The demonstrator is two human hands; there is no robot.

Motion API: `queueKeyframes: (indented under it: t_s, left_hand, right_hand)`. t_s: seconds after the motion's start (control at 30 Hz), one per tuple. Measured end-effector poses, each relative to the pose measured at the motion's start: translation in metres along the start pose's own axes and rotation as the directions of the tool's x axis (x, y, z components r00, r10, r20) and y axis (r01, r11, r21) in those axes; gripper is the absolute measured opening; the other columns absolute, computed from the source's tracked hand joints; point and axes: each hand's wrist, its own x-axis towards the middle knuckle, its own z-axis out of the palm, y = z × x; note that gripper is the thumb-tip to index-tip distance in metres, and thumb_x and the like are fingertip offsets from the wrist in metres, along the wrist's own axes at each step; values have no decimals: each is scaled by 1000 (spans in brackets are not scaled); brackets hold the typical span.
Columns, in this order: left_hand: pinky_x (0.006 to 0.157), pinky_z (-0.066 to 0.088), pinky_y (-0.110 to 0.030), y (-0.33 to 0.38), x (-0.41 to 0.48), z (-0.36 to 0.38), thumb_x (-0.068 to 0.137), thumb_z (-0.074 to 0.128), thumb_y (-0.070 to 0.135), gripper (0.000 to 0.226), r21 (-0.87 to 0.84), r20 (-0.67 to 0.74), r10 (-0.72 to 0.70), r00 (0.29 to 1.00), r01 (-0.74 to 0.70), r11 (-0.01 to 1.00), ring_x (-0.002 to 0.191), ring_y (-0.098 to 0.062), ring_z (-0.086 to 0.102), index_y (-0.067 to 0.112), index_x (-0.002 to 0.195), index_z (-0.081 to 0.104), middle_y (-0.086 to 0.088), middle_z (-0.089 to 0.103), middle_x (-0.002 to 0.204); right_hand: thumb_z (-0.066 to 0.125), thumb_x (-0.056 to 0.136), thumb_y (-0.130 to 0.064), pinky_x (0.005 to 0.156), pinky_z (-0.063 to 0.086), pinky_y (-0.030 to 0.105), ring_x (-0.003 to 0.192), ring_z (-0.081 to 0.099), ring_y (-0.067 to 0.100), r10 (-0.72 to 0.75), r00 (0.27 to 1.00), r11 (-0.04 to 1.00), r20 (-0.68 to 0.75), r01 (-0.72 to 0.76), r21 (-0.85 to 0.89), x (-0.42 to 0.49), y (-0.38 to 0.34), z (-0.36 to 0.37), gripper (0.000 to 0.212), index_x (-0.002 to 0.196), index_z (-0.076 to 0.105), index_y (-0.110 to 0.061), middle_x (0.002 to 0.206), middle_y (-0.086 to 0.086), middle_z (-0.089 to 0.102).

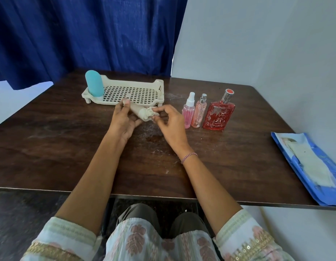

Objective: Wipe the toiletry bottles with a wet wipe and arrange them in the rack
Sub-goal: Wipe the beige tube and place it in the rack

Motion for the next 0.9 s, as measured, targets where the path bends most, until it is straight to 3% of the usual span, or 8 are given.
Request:
queueKeyframes:
  t_s: [0.2, 0.33, 0.4, 0.5, 0.67, 0.9]
  left_hand:
    - [62, 59, -43, -4, -4, 5, 102, 39, 21, 39, -155, 44, -15, 999, 21, 988, 107, -34, 60, 9, 138, 34, -20, 48, 132]
    - [64, 60, -43, -4, -3, 4, 101, 41, 21, 40, -240, 13, -1, 1000, 5, 971, 98, -34, 65, 8, 139, 34, -21, 50, 129]
    - [70, 59, -46, -4, -1, 1, 100, 44, 22, 43, -252, 5, 1, 1000, 0, 968, 104, -35, 64, 10, 140, 34, -21, 49, 133]
    - [74, 58, -49, -1, -1, 1, 100, 43, 24, 42, -223, 34, 12, 999, -4, 975, 107, -35, 62, 18, 141, 34, -20, 47, 135]
    - [77, 57, -47, 0, -7, 5, 102, 38, 22, 42, -150, 83, 74, 994, -61, 987, 104, -29, 61, 27, 143, 31, -9, 50, 116]
    - [66, 58, -30, -2, -13, 6, 102, 38, 18, 42, -1, 112, 170, 979, -171, 985, 87, -12, 68, 28, 143, 33, -11, 47, 132]
  right_hand:
    - [67, 81, 0, 77, 53, 18, 98, 59, 13, -127, 990, 991, -64, 124, -44, -2, -4, 2, 16, 96, 64, -4, 105, 7, 58]
    - [67, 81, 2, 80, 52, 16, 98, 58, 13, -228, 974, 970, 10, 228, -81, -7, -9, 6, 17, 97, 65, -3, 104, 7, 57]
    - [67, 80, 2, 84, 50, 17, 97, 56, 11, -252, 967, 962, 35, 254, -101, -8, -9, 6, 18, 97, 66, -4, 102, 8, 58]
    - [66, 81, 2, 79, 52, 22, 90, 56, 8, -224, 974, 968, 19, 225, -114, -6, -8, 3, 17, 97, 66, -4, 101, 7, 58]
    - [60, 86, 1, 90, 48, 22, 99, 55, 11, -197, 978, 968, -70, 183, -170, -2, -8, -2, 17, 103, 64, -2, 105, 9, 59]
    - [59, 88, -3, 95, 39, 16, 101, 47, 15, -338, 941, 906, 12, 329, -266, -6, -11, 4, 20, 107, 66, 0, 101, 12, 55]
